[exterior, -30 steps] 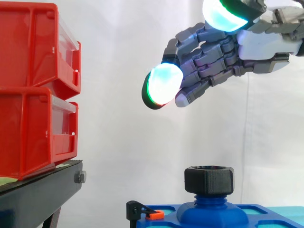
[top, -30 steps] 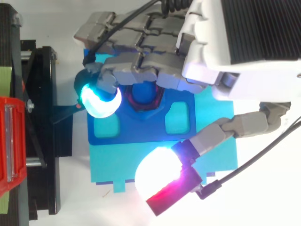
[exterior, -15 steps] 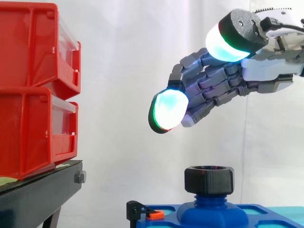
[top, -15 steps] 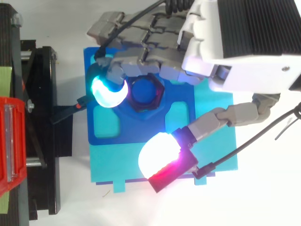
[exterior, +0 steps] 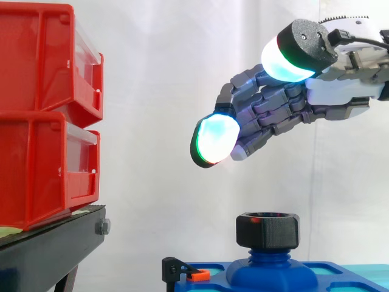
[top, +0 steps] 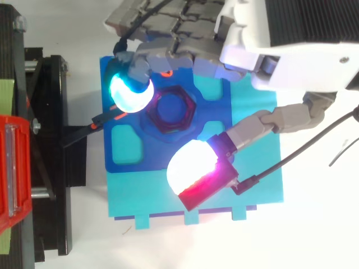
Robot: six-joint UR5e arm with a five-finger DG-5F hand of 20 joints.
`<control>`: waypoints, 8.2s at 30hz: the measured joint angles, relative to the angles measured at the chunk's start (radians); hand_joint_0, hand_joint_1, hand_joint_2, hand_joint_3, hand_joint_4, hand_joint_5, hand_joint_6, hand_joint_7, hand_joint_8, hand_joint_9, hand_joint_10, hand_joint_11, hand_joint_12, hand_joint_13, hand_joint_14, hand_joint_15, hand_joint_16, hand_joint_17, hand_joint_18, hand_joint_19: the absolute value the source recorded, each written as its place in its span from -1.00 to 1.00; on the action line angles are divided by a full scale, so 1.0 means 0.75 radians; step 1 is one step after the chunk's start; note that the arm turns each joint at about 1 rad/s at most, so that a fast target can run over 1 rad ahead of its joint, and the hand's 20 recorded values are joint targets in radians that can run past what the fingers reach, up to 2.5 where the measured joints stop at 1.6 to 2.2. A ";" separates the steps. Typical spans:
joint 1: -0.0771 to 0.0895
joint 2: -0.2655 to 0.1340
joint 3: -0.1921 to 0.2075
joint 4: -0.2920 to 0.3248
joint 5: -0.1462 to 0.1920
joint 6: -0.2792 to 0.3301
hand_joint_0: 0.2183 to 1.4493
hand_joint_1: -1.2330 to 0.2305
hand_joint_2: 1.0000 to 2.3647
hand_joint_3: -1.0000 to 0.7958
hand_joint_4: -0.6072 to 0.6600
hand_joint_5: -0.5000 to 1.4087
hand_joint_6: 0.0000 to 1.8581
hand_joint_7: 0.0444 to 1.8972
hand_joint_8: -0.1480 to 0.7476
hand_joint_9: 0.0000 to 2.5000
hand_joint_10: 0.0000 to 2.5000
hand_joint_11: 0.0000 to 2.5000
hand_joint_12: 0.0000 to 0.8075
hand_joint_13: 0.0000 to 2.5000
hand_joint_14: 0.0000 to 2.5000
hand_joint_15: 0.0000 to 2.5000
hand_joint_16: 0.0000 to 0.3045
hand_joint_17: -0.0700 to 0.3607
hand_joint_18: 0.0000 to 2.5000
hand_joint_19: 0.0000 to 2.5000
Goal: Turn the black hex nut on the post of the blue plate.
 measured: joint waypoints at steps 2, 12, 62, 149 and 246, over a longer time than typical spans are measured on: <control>-0.002 0.000 0.000 0.012 -0.005 -0.010 -0.60 0.30 -1.00 -0.44 0.39 -0.71 -0.46 -0.12 0.00 -0.79 -1.00 -1.00 -0.06 -0.83 -1.00 -0.95 -0.65 -0.12 -0.78 -0.72; -0.002 -0.001 -0.023 0.046 -0.006 -0.046 -0.60 0.29 -1.00 -0.44 0.39 -0.71 -0.46 -0.11 0.00 -0.79 -1.00 -1.00 -0.06 -0.82 -1.00 -0.95 -0.65 -0.12 -0.78 -0.72; 0.015 -0.002 -0.025 0.085 0.028 -0.040 -0.67 -0.39 -1.00 -0.44 0.24 -0.79 -0.46 -0.17 -0.16 -1.00 -1.00 -1.00 -0.02 -1.00 -1.00 -0.94 -0.64 -0.10 -1.00 -0.68; -0.004 -0.106 0.033 -0.010 -0.059 -0.099 -0.69 0.15 -1.00 -0.44 0.56 -0.69 -0.46 0.02 0.01 -0.93 -1.00 -1.00 0.02 -1.00 -1.00 -0.98 -0.61 -0.06 -1.00 -0.73; -0.096 -0.002 0.035 -0.104 -0.183 -0.229 -0.65 -0.18 -1.00 -0.44 0.11 -0.79 -0.46 -0.22 -0.16 -1.00 -1.00 -1.00 -0.04 -1.00 -1.00 -0.97 -0.64 -0.11 -1.00 -0.72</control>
